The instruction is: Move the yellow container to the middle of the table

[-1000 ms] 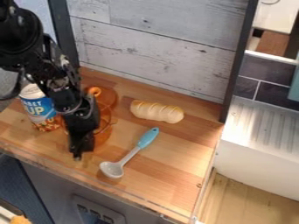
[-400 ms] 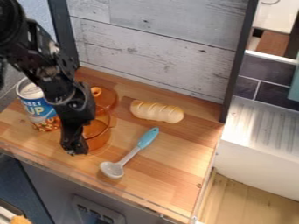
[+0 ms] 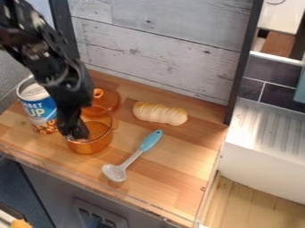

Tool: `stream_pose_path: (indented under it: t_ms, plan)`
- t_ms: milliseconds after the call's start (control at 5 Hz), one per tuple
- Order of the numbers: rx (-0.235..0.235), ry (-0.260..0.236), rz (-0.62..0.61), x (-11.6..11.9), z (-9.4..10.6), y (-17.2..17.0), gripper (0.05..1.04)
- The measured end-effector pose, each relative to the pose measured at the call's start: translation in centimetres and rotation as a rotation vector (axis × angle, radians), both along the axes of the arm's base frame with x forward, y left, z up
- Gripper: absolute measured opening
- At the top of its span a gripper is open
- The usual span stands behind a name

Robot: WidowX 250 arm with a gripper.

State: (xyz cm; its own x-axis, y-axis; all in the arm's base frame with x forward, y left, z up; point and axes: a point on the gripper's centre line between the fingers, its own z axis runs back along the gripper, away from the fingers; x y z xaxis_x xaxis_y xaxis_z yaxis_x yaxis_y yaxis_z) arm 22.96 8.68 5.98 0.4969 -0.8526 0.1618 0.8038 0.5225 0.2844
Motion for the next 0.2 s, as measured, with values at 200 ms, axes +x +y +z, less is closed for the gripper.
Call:
stream_pose_path:
  t_ms: [200]
  plan:
    - [0.0,0.003,-0.005,-0.04,-0.01,-0.03,1.001]
